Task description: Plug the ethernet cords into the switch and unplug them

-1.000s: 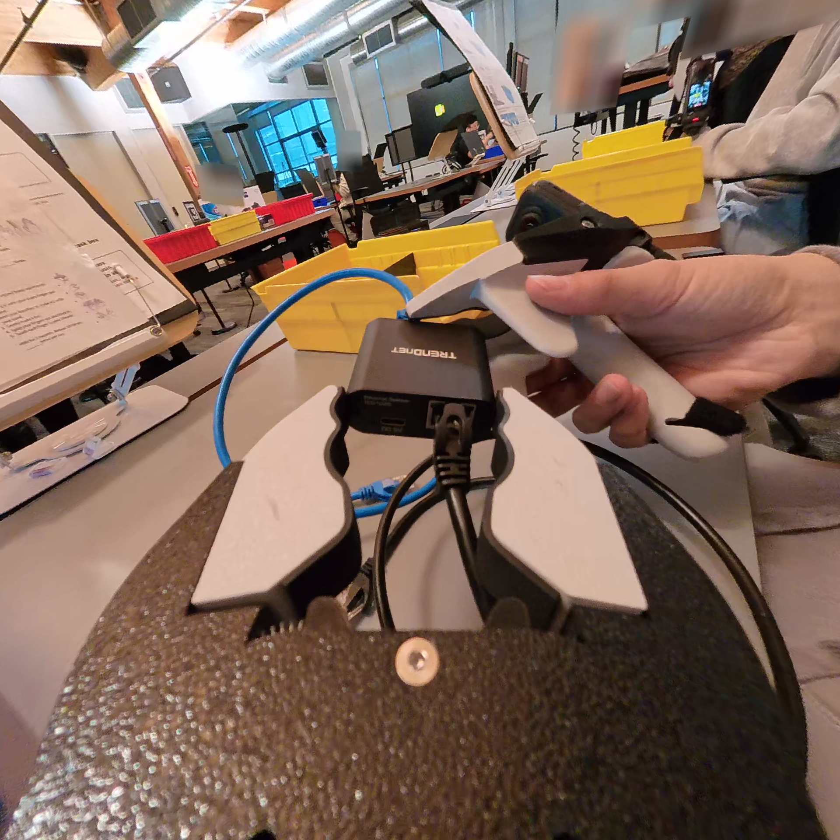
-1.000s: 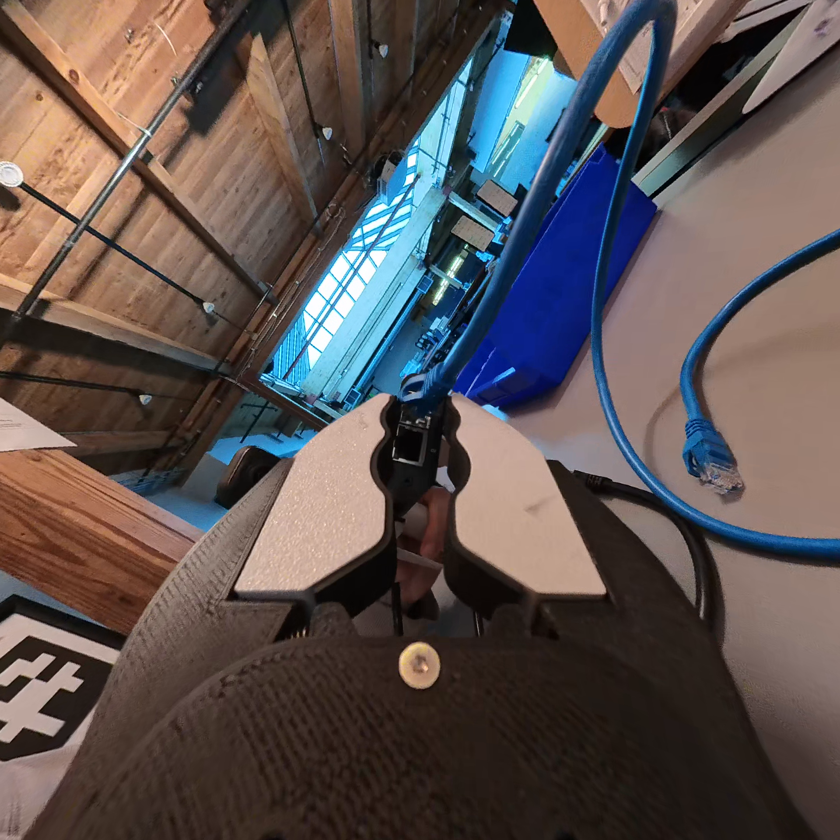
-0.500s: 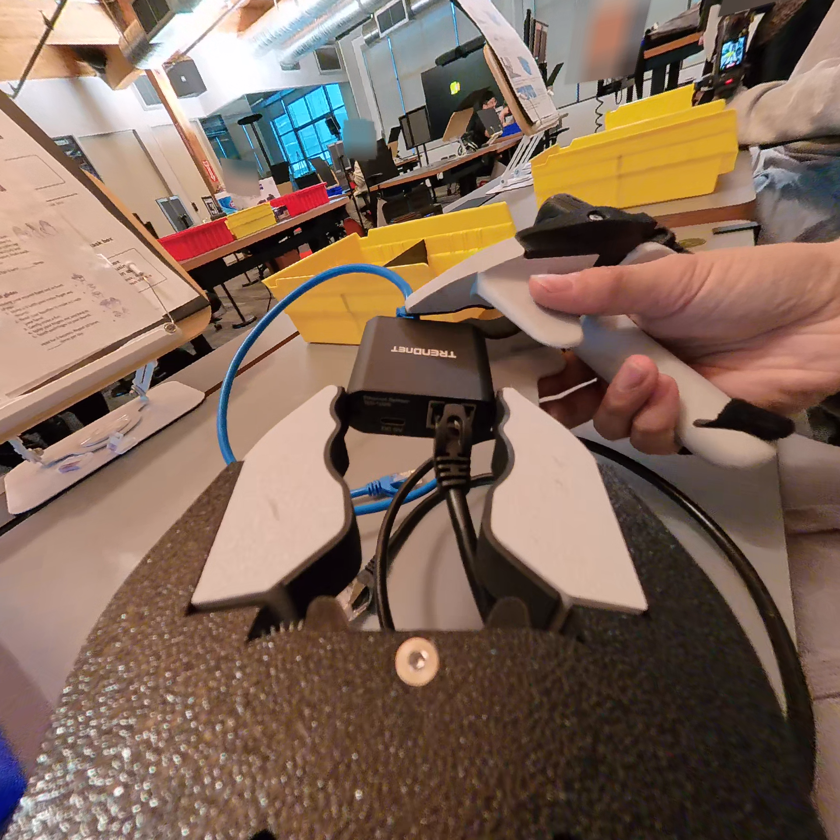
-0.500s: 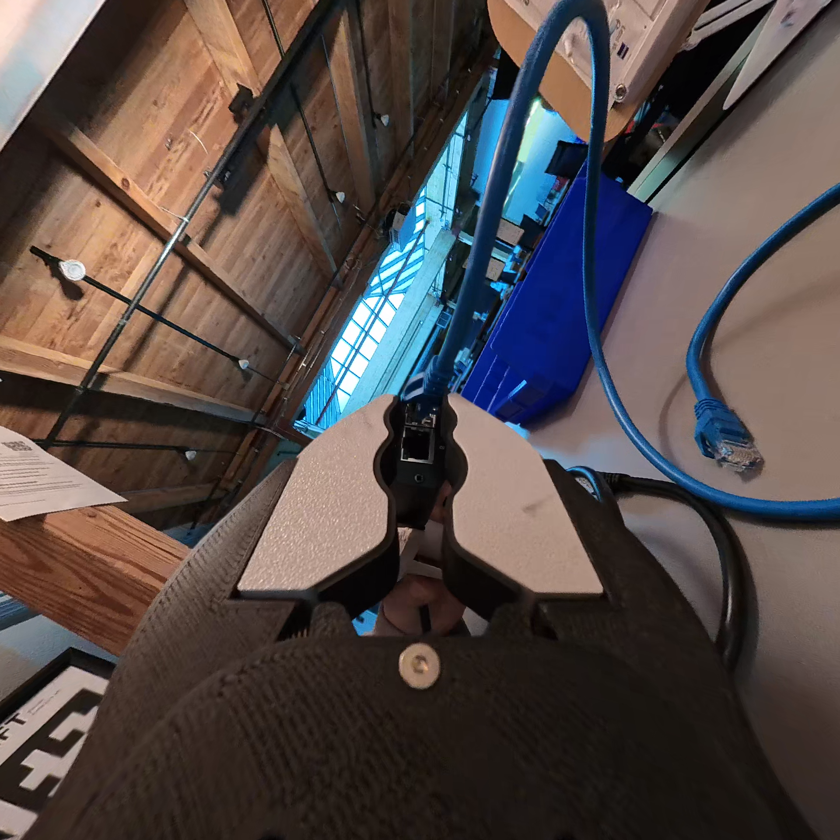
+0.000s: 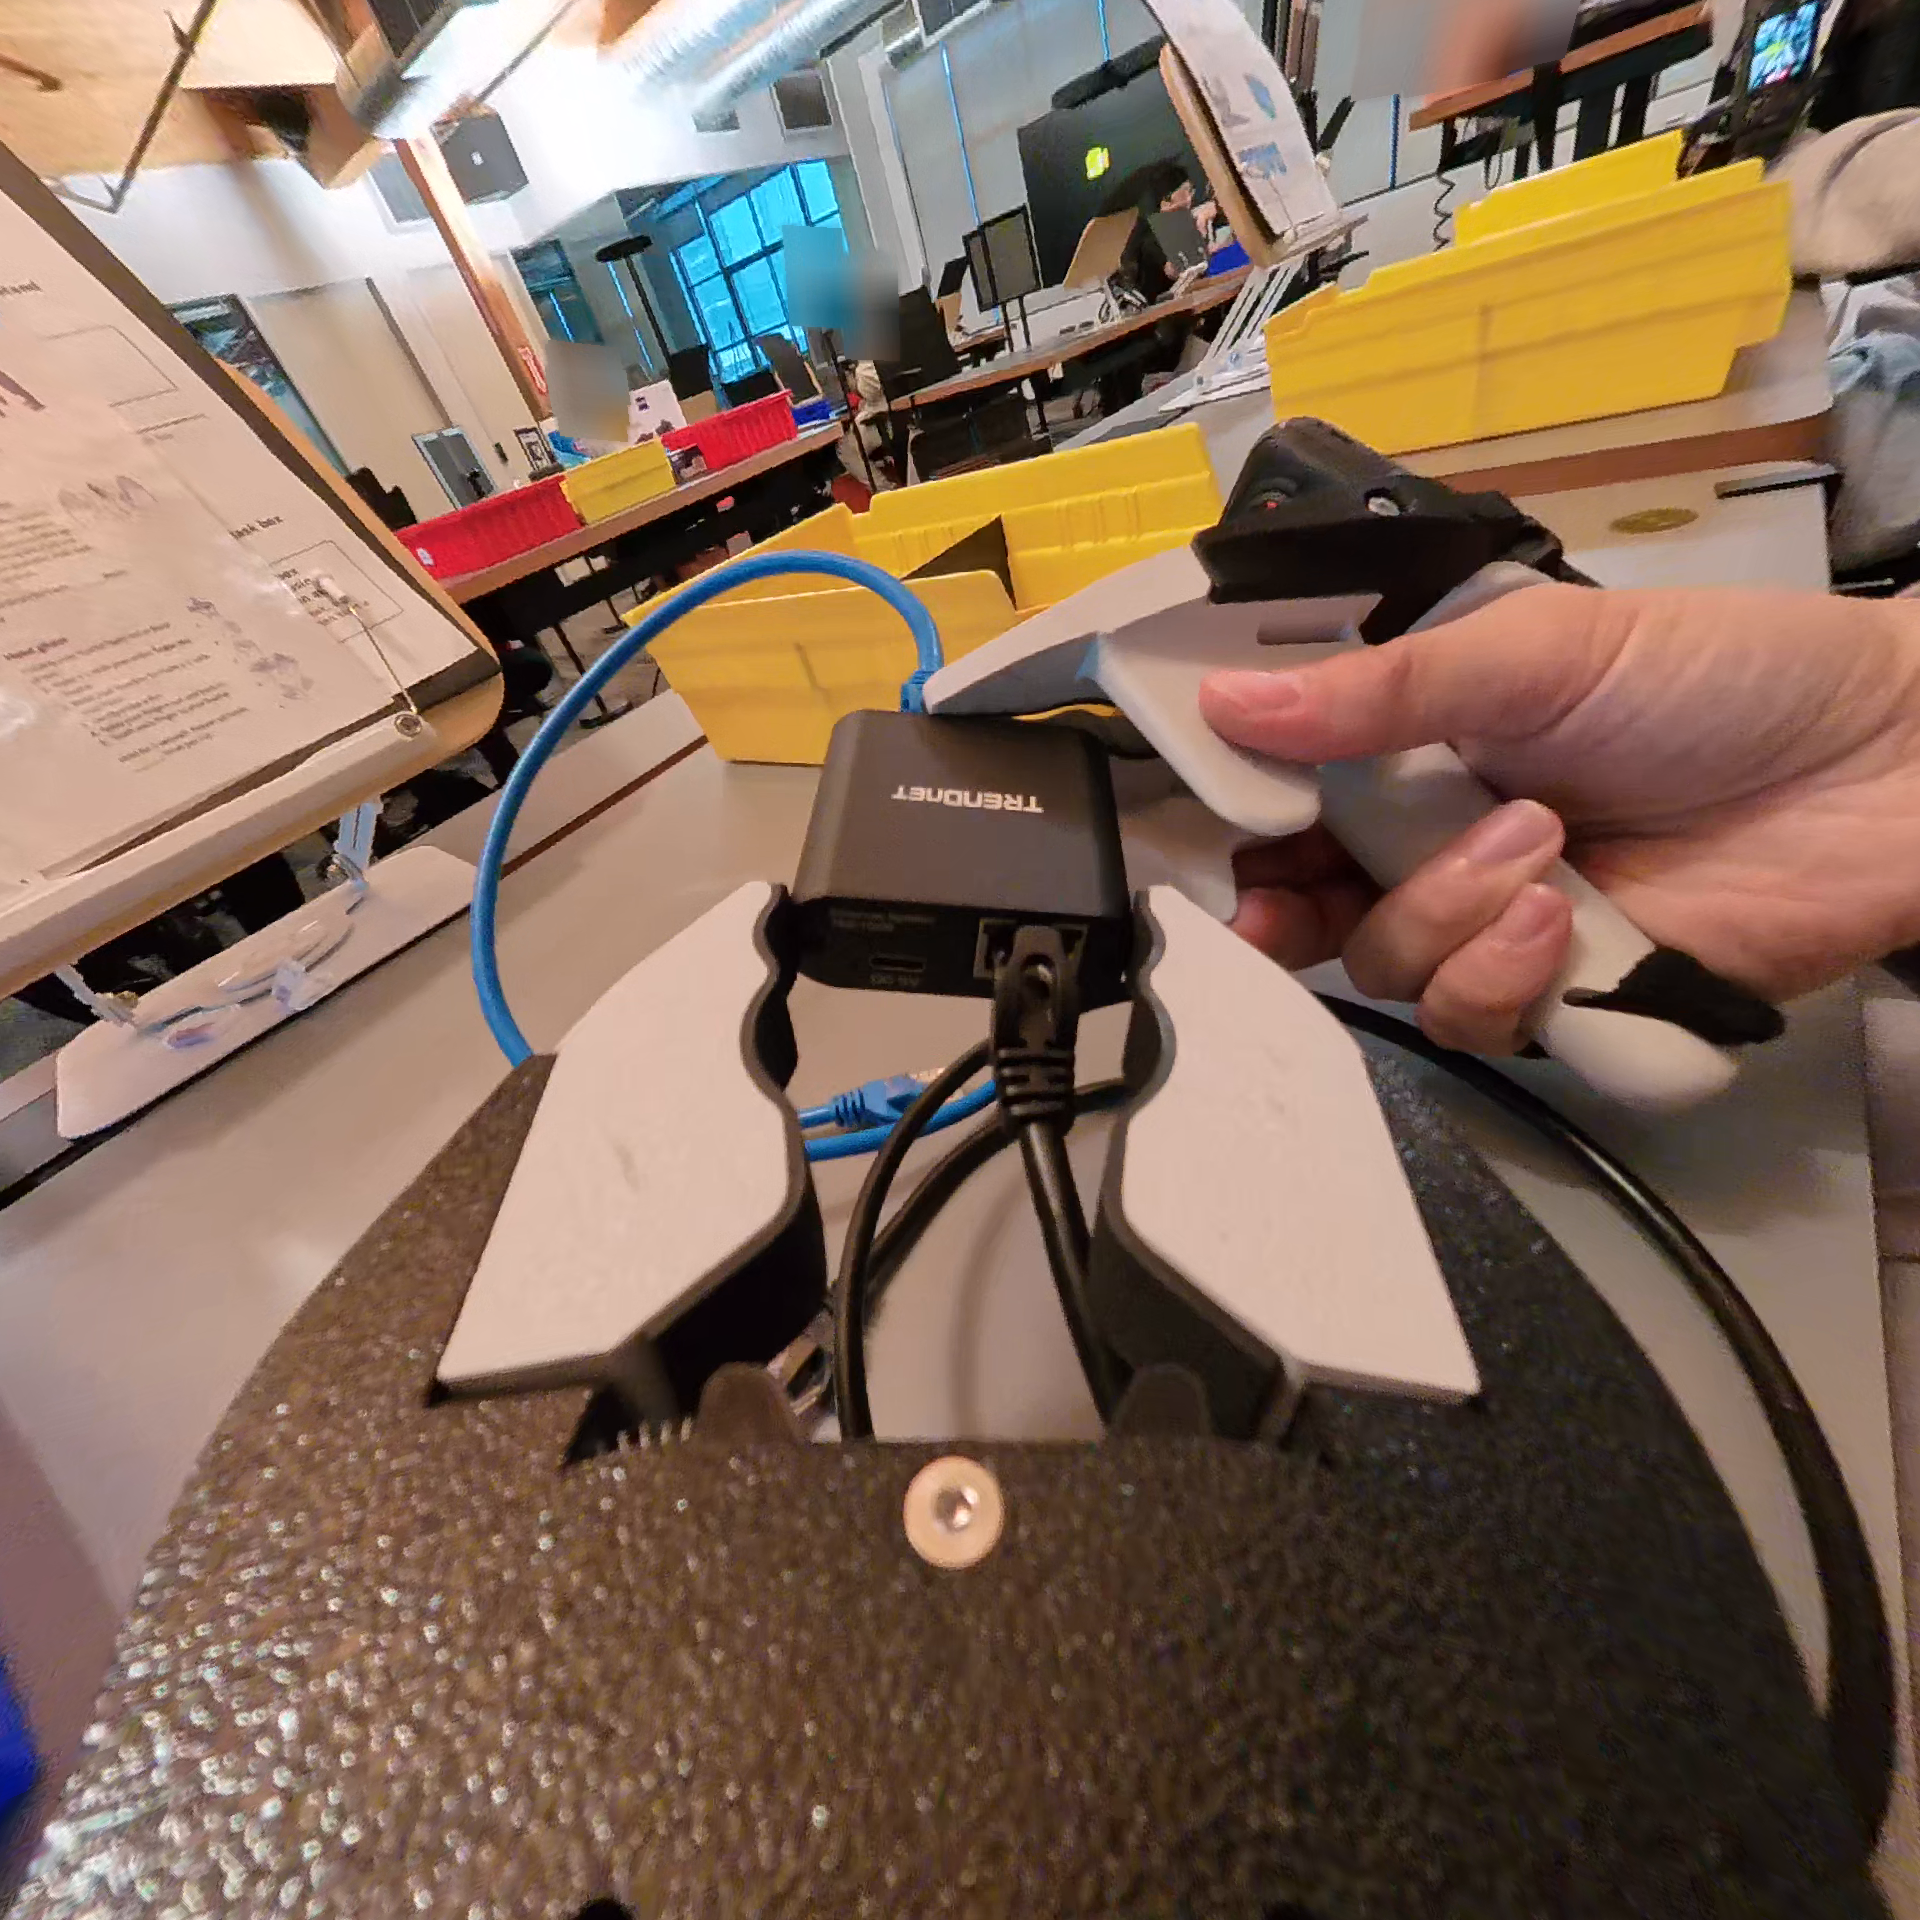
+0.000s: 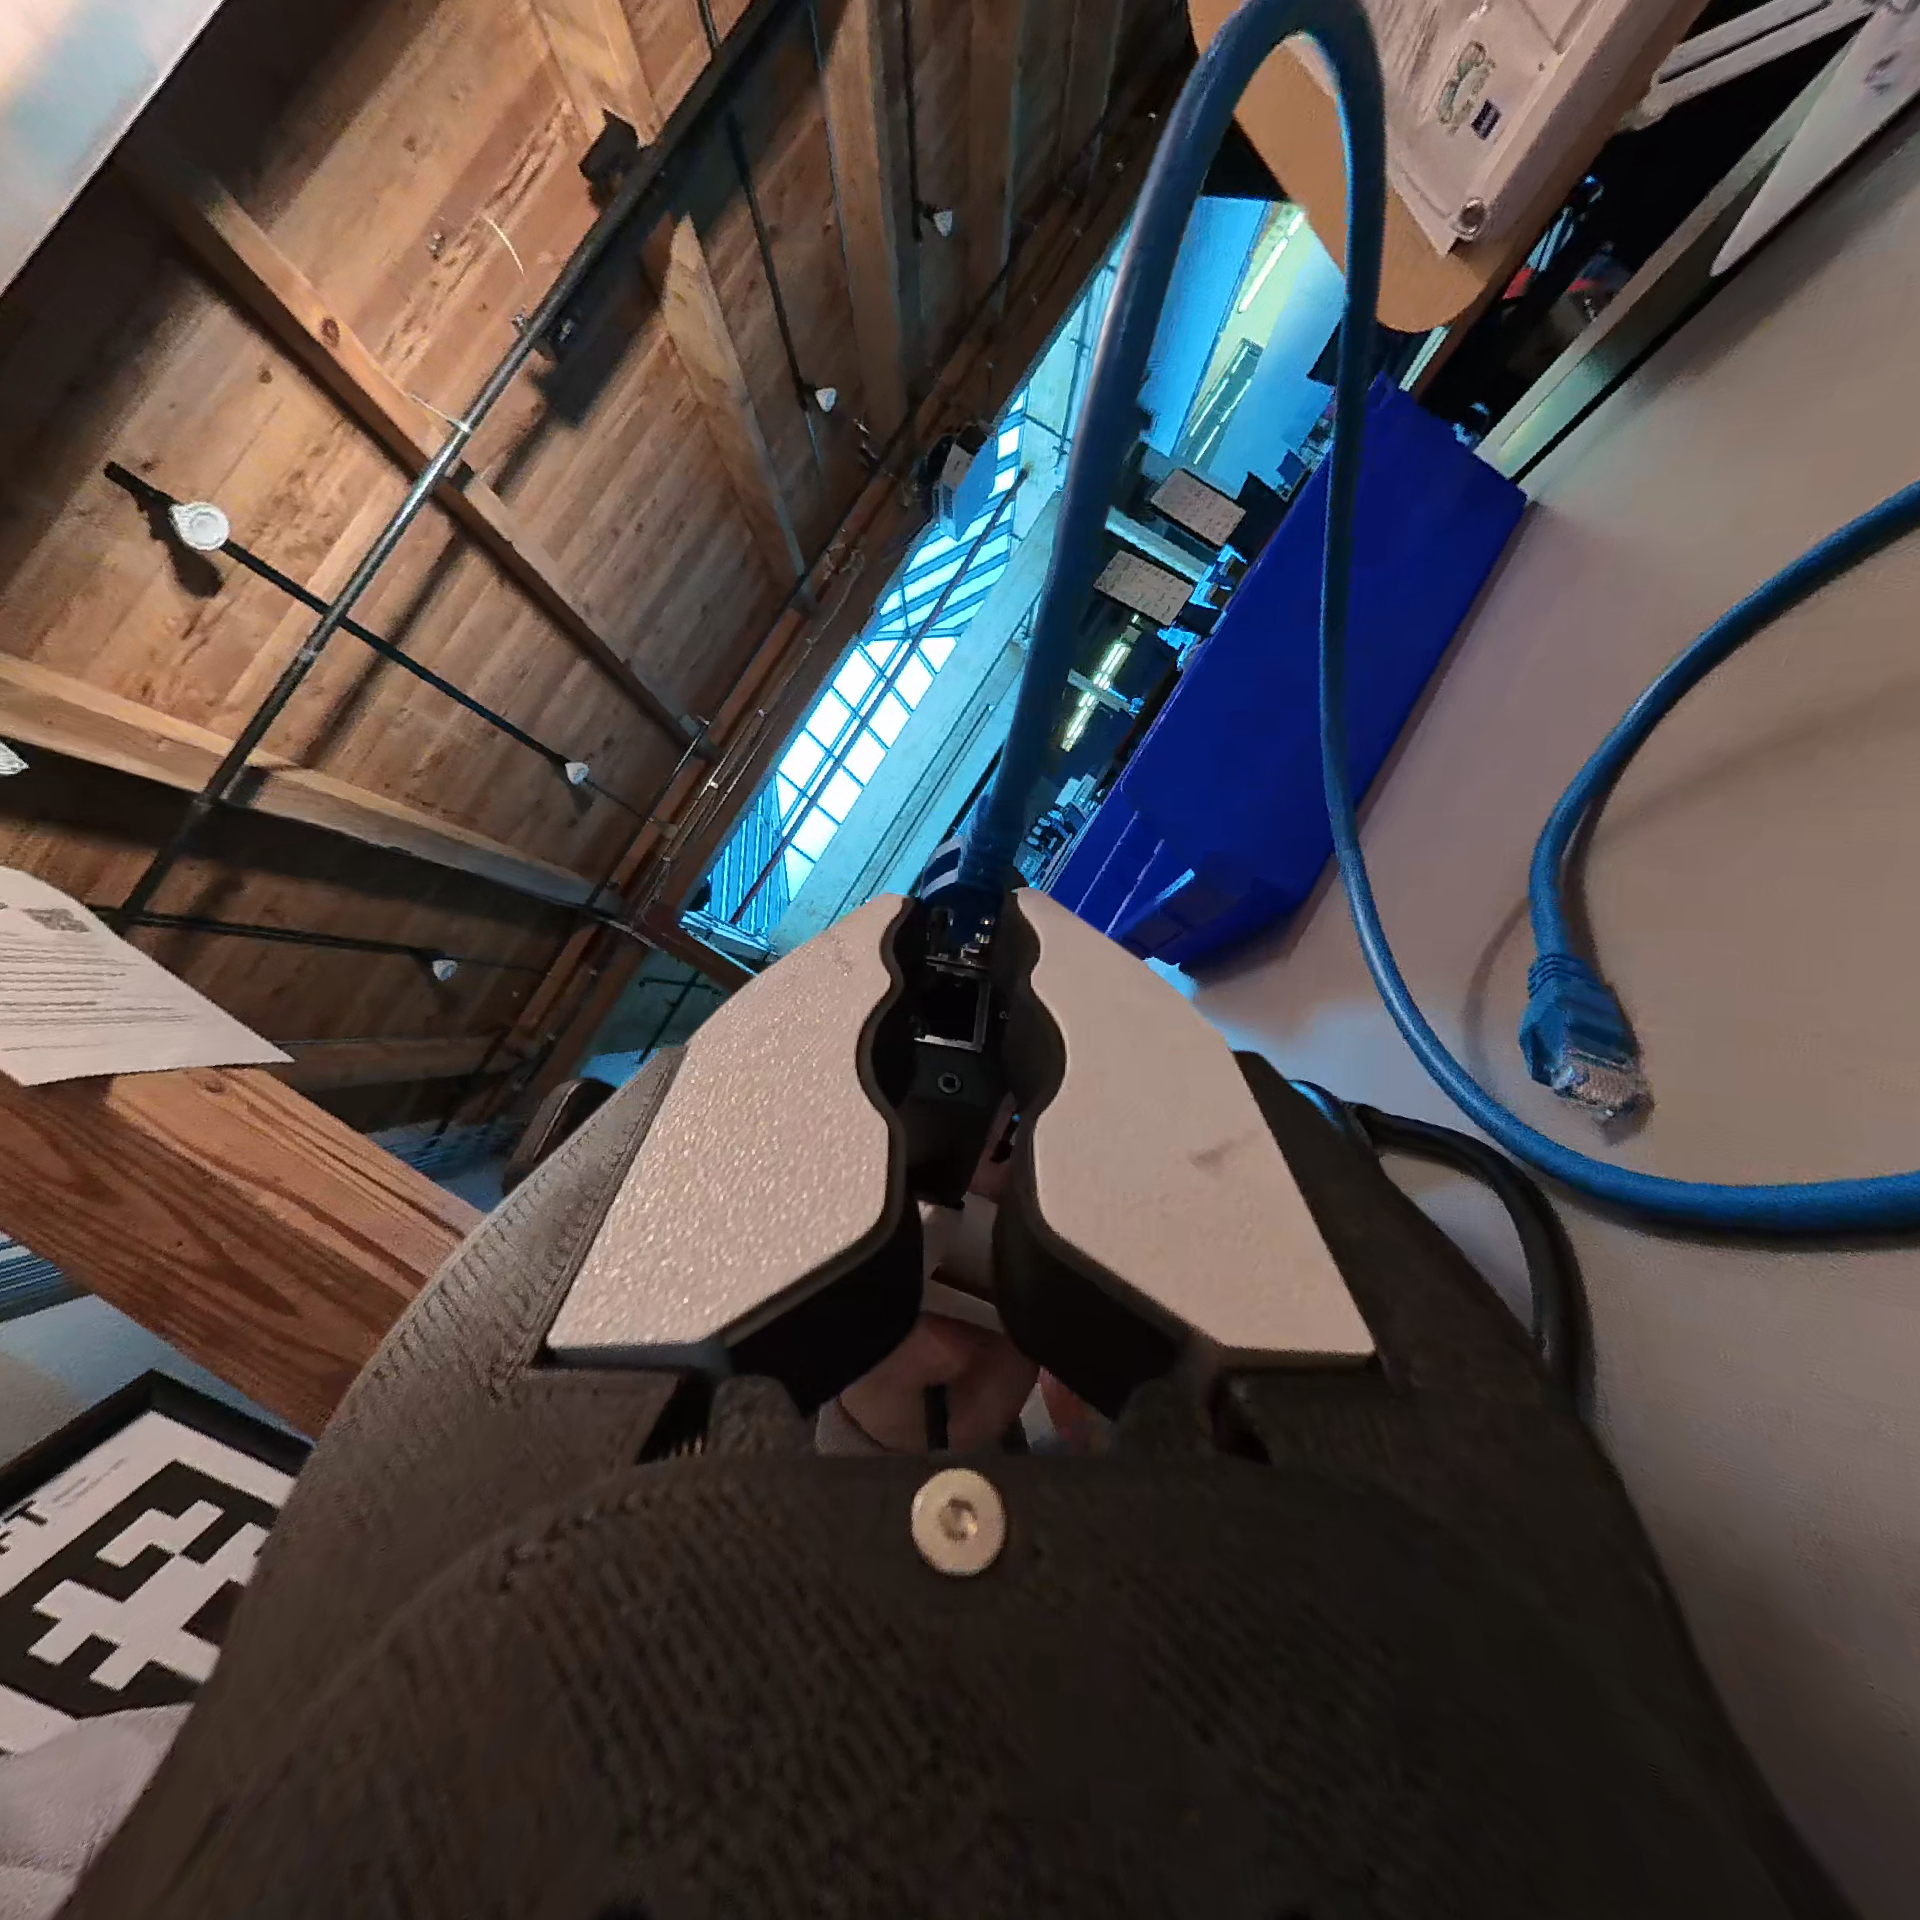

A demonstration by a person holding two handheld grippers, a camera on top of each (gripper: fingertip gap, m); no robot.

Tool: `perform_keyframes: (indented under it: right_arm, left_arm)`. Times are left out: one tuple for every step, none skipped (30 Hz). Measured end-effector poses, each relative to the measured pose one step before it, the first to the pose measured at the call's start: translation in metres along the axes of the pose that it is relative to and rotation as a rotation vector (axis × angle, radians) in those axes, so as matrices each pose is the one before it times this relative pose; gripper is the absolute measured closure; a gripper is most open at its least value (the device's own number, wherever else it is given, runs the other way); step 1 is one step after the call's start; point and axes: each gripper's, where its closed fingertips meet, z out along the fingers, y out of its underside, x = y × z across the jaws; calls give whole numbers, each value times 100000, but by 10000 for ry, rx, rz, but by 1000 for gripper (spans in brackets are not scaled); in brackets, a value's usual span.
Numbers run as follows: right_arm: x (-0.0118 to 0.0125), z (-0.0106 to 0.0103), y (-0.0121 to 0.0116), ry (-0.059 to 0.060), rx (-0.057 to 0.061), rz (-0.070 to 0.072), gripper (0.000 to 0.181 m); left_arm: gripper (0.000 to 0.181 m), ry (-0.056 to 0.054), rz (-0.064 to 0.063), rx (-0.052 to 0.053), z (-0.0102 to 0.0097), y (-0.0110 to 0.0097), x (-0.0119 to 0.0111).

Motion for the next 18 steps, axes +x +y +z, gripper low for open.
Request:
perform_keyframes:
  right_arm:
    - [-30,-16,-57,-79,33,-31,168]
    - [30,-44,-43,-79,53,0,168]
    - [127,-35,-30,52,80,-4,168]
    - [46,8,-4,-13,5,-55,168]
    - [-44,12,-6,-52,24,-54,168]
    - [-62,-8,-27,84,100,-148,168]
    - [-154,39,0,44,24,-186,168]
    - [-246,88,-25,-82,-15,-137,167]
    - [-181,75,-54,-44,45,-45,168]
    - [-135,40,-31,-69,22,47,168]
    - [-12,5,-11,-26,20,56,168]
    - [57,-22,-24,56,97,77,168]
    - [103,-35,-14,88,105,131,168]
    - [42,-41,-43,37,101,80,168]
    - [32,-27,-67,28,109,-8,167]
    - [140,-31,-28,112,84,82,167]
    - [84,-19,-30,64,75,211,167]
    - [-21,1,-37,-45,50,221,167]
  left_arm:
    - [121,-47,70,9,52,-68,1]
    - [121,-33,48,-54,41,16,15]
    - [121,-32,14,-89,73,148,12]
    - [121,-35,-27,67,-5,-14,-6]
    - [121,-14,-67,145,-52,-144,26]
    - [121,52,-118,32,-24,-41,48]
    - [121,56,-86,116,-94,-177,2]
    - [121,23,-44,156,-112,-289,-36]
    - [121,22,-27,43,-67,-179,-23]
    - [121,7,48,37,-66,-168,-26]
    - [121,-23,87,-23,-34,-75,-3]
    - [121,-42,93,-53,19,-19,0]
    - [121,-43,68,-32,11,8,9]
    - [121,-48,47,9,27,-25,21]
    - [121,-62,49,2,40,4,-3]
    - [121,-79,61,-62,47,80,-20]
    - [121,-84,109,-40,55,55,-6]
    - [121,-79,80,7,19,-2,-22]
